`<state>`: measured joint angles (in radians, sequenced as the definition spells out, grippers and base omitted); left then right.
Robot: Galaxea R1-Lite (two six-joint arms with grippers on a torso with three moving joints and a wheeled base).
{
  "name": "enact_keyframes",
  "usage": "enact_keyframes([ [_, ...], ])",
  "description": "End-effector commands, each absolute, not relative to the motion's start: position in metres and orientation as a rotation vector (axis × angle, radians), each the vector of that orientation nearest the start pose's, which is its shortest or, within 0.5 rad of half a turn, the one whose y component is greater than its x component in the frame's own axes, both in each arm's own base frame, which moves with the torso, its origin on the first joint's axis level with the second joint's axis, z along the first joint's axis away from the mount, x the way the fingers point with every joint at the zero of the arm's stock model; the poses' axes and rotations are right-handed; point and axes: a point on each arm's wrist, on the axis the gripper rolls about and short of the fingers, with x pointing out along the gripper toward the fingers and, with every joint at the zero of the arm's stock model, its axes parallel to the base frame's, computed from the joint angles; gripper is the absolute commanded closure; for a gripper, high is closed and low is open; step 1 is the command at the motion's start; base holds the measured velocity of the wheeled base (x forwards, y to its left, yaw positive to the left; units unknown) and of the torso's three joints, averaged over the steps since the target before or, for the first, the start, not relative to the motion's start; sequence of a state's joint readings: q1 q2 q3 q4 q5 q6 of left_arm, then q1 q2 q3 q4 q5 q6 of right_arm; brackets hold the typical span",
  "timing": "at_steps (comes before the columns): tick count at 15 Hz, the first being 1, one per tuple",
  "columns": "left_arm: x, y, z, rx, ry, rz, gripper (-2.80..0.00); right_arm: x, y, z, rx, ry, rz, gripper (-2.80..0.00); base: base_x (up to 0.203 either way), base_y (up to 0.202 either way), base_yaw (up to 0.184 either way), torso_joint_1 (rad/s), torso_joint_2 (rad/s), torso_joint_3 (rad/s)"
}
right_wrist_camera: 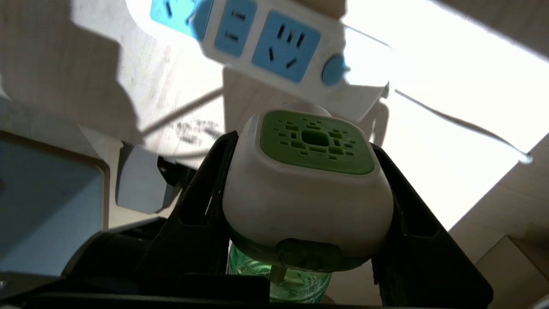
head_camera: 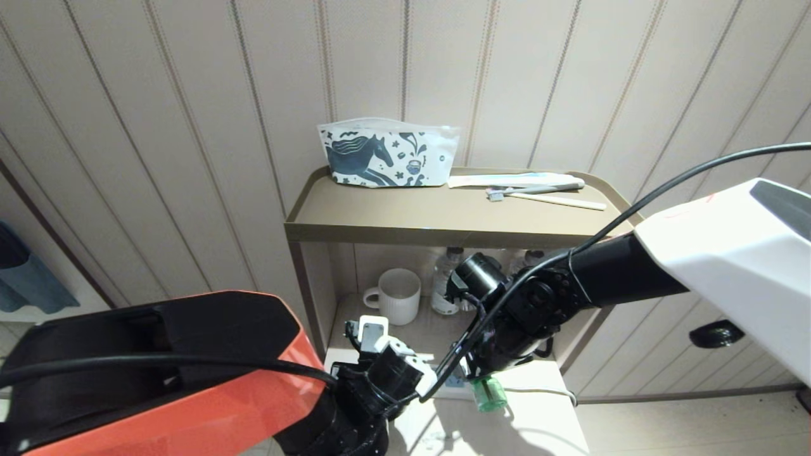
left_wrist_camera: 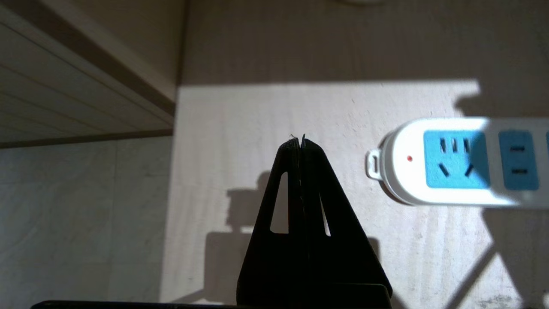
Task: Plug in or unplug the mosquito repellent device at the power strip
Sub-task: Hold the socket with your left hand and unplug it with your right hand, then place the mosquito repellent liquid on the table
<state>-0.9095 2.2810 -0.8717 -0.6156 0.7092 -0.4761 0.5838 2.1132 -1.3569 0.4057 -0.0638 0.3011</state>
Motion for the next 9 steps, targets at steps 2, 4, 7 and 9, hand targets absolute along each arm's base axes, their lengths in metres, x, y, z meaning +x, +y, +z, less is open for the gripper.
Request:
enact_keyframes([
  [2,0.224,-0.222,0.028,0.080,0.536,0.014,0.00,0.295,0.193,0.119,-0.098,1.136,0.290,0.00,0.000,0.000,0.000,0.000,0.00,0.000],
  [4,0.215,-0.182,0.031,0.083,0.536,0.075,0.00,0.284,0.186,0.127,-0.097,1.129,0.294,0.00,0.000,0.000,0.000,0.000,0.00,0.000],
  [7,0.199,-0.123,0.046,0.066,0.474,0.169,0.00,0.269,0.179,0.135,-0.097,1.122,0.301,0.00,0.000,0.000,0.000,0.000,0.00,0.000],
  [9,0.184,-0.099,0.054,0.067,0.427,0.197,0.00,0.261,0.174,0.139,-0.097,1.119,0.302,0.00,0.000,0.000,0.000,0.000,0.00,0.000],
])
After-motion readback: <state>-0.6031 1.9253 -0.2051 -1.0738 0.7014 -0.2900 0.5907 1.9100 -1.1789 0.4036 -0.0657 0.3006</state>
